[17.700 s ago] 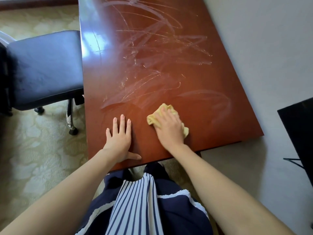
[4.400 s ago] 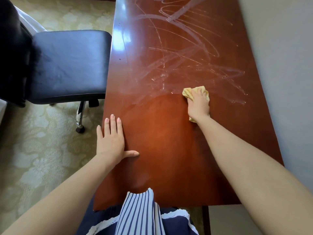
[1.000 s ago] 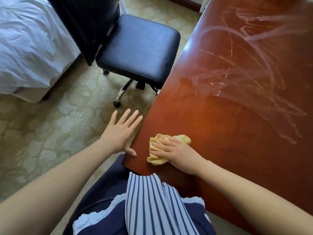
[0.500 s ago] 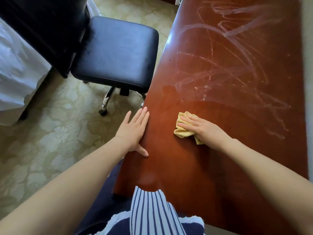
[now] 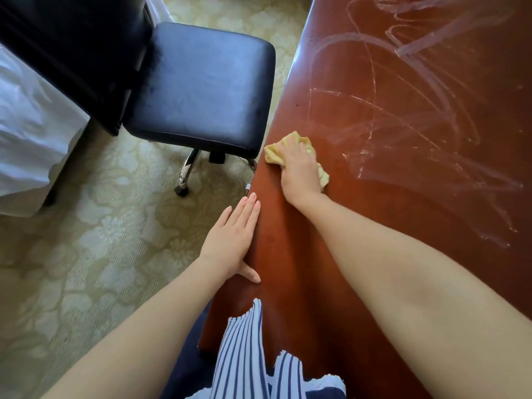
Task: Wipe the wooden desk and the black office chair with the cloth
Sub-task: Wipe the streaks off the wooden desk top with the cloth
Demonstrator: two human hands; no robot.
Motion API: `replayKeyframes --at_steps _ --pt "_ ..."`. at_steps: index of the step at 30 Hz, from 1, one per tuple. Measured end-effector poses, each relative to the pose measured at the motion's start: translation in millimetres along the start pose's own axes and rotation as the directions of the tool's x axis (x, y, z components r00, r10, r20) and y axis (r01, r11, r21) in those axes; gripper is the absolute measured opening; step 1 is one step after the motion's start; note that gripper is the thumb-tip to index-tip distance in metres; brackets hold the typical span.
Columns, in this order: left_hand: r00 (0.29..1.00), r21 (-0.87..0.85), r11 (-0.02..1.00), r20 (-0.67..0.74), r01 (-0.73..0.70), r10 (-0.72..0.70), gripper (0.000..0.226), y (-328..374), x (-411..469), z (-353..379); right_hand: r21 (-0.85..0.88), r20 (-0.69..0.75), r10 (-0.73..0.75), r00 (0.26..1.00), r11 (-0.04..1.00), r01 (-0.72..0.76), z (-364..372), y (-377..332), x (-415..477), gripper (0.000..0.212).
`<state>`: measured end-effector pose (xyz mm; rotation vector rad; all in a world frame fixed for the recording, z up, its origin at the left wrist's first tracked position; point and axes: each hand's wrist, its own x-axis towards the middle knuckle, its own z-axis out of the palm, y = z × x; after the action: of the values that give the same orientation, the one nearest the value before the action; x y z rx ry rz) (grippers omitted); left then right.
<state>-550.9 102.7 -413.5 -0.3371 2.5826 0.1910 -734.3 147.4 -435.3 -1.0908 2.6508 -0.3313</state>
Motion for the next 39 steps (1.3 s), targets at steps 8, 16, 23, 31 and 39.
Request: replayKeyframes --at_steps 8,16,23,31,39 --pt "1.000 0.002 1.000 0.003 0.008 -0.008 0.151 -1 -1 -3 0.048 0.022 -0.268 0.963 0.963 0.267 7 8 -92 0.044" --pt "1.000 0.012 1.000 0.027 0.016 -0.016 0.151 4 -1 -3 -0.068 -0.067 -0.449 0.891 0.893 0.445 -6 84 -166 0.048" --pt "0.999 0.016 1.000 0.033 0.020 -0.021 0.151 3 0 -1 -0.130 -0.012 -0.435 0.900 0.894 0.430 -39 148 -136 0.052" --pt "1.000 0.001 1.000 0.015 0.006 -0.006 0.151 1 2 1 0.057 -0.007 -0.113 0.994 0.992 0.113 -53 141 -64 0.042" --pt "0.999 -0.004 1.000 -0.036 -0.003 0.003 0.151 0 2 6 -0.089 0.057 -0.083 0.995 0.992 0.088 -29 68 29 0.043"
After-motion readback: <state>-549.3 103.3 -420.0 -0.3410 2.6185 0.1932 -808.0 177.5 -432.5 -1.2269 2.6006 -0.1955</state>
